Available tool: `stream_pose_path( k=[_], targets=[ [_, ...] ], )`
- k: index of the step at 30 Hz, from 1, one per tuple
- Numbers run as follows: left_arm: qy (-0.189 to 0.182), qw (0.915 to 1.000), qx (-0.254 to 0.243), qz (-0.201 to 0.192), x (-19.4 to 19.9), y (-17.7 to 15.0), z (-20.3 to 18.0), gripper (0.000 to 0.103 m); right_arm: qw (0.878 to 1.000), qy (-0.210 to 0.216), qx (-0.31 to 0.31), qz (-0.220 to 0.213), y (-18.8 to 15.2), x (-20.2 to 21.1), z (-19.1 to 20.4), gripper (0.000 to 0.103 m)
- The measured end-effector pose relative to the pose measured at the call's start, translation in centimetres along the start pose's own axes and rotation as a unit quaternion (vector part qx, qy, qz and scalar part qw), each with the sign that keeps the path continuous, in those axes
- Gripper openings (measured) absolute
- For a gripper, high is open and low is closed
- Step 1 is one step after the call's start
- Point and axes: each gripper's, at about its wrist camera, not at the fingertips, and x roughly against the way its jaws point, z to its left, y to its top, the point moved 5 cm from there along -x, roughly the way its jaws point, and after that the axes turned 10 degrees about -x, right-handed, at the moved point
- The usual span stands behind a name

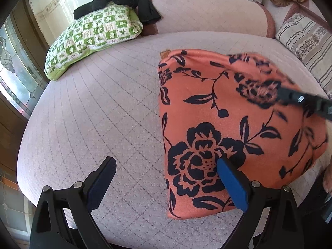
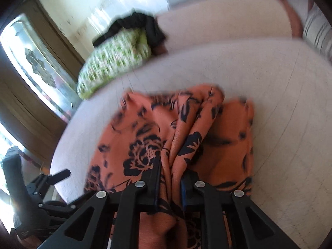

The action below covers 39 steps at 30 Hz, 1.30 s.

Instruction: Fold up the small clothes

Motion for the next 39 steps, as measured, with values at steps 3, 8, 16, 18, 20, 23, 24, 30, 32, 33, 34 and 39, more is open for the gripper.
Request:
stream_pose_path(
  k=[3, 8, 16, 18, 20, 23, 24, 30, 32, 33, 34, 39],
  targets=[
    [-0.009, 0.9998, -0.003, -0.020, 1.0, 0.7, 0.0, 0.098, 0.999, -0.007, 0.010, -0.044, -0.3, 2.7, 0.6, 0.015],
    [-0.026, 0.9994, -0.021, -0.013, -0.3, 0.8, -1.5, 0.098, 0.996, -0.093, -0.013, -0.006, -2.4, 1.5, -2.1, 0.015],
    [-0.048, 0.9988, -0.006, -0.006, -1.1, 0.4, -0.9, 0.098, 0.990, -0.048, -0.128, 0.032, -1.1, 1.0, -4.5, 0.019],
    [-0.034, 0.9993, -0.005, -0.017, -0.5, 0.7, -0.2, 0.098, 0.989, -0.050, -0.140, 0.003, 0.0, 2.0, -4.8, 0.019],
    [-0.016, 0.9995, -0.002, -0.026, 0.0, 1.0, 0.4, 0.098, 0.988, -0.079, -0.124, -0.046, 1.4, 3.3, -4.7, 0.019],
    [0.002, 0.9995, 0.007, -0.030, 0.1, 1.4, 1.6, 0.098, 0.991, -0.058, -0.106, -0.062, 3.3, 3.3, -3.4, 0.019],
    [0.007, 0.9995, 0.010, -0.028, -0.1, 1.5, 2.0, 0.098, 0.992, -0.042, -0.103, -0.058, 3.6, 3.1, -2.9, 0.019],
    [0.018, 0.9997, 0.009, -0.011, -1.6, 1.2, 2.1, 0.098, 0.993, -0.060, -0.094, 0.025, 4.1, -3.2, -2.1, 0.018],
    [0.024, 0.9996, -0.011, -0.005, -2.3, 1.0, 1.5, 0.098, 0.983, -0.093, -0.137, 0.078, 3.4, -6.8, -4.7, 0.017],
    [0.025, 0.9996, -0.014, -0.004, -2.5, 1.0, 1.4, 0.098, 0.982, -0.078, -0.152, 0.082, 3.2, -7.7, -5.6, 0.013],
    [0.026, 0.9996, -0.013, -0.004, -2.8, 0.9, 1.4, 0.099, 0.983, -0.061, -0.157, 0.074, 3.4, -7.7, -6.1, 0.013],
    [0.033, 0.9994, -0.001, 0.004, -3.1, 0.8, 1.4, 0.101, 0.985, -0.032, -0.160, 0.061, 3.2, -6.6, -6.2, 0.013]
  ],
)
